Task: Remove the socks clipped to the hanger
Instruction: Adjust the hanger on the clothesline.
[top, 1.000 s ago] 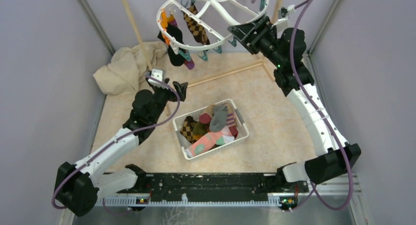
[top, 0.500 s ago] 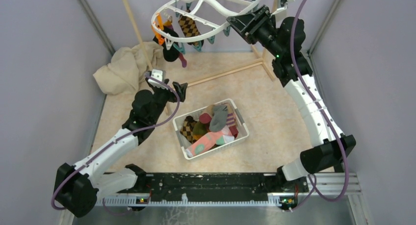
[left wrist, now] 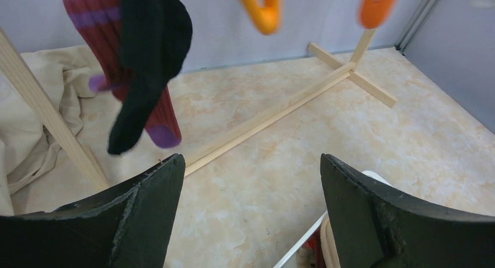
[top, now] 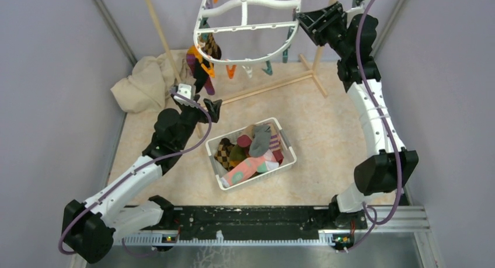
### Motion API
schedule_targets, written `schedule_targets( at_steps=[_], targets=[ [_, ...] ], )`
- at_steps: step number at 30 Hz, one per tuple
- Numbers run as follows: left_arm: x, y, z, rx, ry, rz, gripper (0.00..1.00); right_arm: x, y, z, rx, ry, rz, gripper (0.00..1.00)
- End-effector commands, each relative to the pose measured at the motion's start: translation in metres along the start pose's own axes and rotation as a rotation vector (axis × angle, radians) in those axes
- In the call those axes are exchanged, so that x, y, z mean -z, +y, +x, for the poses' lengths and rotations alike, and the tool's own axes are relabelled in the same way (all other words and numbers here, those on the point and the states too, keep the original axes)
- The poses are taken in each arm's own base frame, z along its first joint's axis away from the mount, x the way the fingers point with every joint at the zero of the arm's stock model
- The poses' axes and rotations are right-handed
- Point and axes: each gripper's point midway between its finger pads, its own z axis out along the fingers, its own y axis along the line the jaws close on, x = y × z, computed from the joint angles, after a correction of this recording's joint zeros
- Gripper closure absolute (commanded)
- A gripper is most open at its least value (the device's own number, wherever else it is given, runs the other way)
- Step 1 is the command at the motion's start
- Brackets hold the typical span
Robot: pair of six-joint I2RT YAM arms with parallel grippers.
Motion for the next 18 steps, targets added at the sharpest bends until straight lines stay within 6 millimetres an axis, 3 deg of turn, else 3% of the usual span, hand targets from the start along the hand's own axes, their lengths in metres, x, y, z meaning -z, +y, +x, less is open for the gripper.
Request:
schedule_targets(
  at_steps=[1,8,13,14,18],
  targets=[
    [0.006,-0.003,-0.004,-0.004,-0.006,0.007,0.09,-0.004,0.023,-0.044,0.048,-0.1,-0.089,0.53],
    [0.014,-0.003,-0.001,-0.004,0.003,0.003,0.09,-0.026,-0.016,-0.105,0.046,-0.205,-0.093,0.51],
    [0.011,0.004,0.006,-0.025,-0.021,-0.024,0.07,0.002,-0.033,-0.12,0.092,-0.236,-0.056,0.4],
    [0.008,0.004,0.008,-0.029,-0.025,-0.028,0.07,0.009,-0.04,-0.116,0.094,-0.236,-0.036,0.36],
    [-0.002,0.012,0.021,-0.04,-0.019,-0.073,0.05,0.042,-0.039,-0.107,0.143,-0.238,0.009,0.23]
  ],
)
